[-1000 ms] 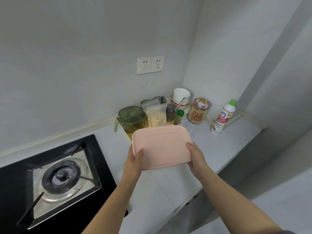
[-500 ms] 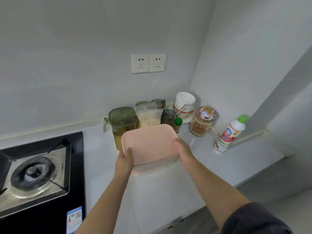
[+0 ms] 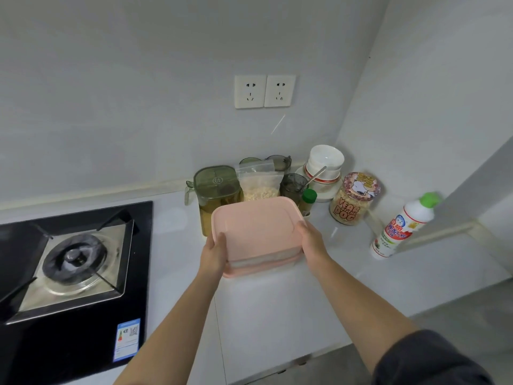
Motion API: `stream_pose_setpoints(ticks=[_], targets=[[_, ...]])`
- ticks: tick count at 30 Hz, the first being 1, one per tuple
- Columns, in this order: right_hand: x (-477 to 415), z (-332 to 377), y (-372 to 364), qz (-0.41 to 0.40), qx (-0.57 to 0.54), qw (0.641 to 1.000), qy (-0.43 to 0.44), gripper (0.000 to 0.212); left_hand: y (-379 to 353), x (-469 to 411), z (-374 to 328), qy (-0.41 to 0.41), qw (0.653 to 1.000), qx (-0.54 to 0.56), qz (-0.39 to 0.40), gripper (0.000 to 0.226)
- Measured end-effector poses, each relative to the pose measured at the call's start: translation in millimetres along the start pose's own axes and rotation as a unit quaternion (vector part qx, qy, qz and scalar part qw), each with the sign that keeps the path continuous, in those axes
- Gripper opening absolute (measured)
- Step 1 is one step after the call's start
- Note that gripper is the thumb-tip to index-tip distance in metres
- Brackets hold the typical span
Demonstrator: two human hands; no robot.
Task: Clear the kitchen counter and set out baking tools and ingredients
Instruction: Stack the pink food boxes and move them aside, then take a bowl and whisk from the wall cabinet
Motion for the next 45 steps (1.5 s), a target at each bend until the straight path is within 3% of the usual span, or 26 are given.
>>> stream_pose_setpoints(ticks=[9,13,16,21,27,35,39,45], targets=[[5.4,9.1,5.0,0.025,0.086,0.995,0.047,0.038,0.7,3.0,-0.9,-0.002,1.000,-0.004,0.000,0.051],[13.4,18.7,12.6,0.031,0.148,0.985,0.078,0.050,7.2,16.6,-10.8,-0.011,1.000,-0.027,-0.003,0.057],[41.9,37.1,24.2,-0.001,0.149,0.979,0.138,0.056,30.3,41.1,-26.4,-0.126,0.990,-0.058,-0.029,0.061],[102.8,85.1,50.3,-0.008,0.142,0.962,0.232,0.050,64.1,94.8,-69.4,-0.280,0.952,-0.117,-0.021,0.047],[190.6,177.7,82.1,-0.057,0.068,0.922,0.378,0.042,107.3,186.1,-158.0,-0.468,0.872,-0.142,-0.028,0.043],[270.6,347.6,129.5,-0.154,-0.032,0.812,0.562,0.034,157.4,280.1,-310.9,-0.662,0.729,-0.114,-0.132,0.036],[282.1,418.9,156.3,-0.185,-0.028,0.778,0.600,0.036,159.1,313.4,-384.2,-0.723,0.656,-0.118,-0.185,0.035],[272.0,510.8,196.1,-0.217,0.048,0.755,0.617,0.048,139.3,332.6,-488.2,-0.752,0.582,-0.162,-0.264,0.038]])
Point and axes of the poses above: each hand's wrist, its own x-axis away from the middle knuckle, its own y-axis out of the back of the hand, z = x × y, the point moved 1 cm from there along -x, towards the middle knuckle, and after that the axes turned 11 degrees about -z, right-handed, at the moved point
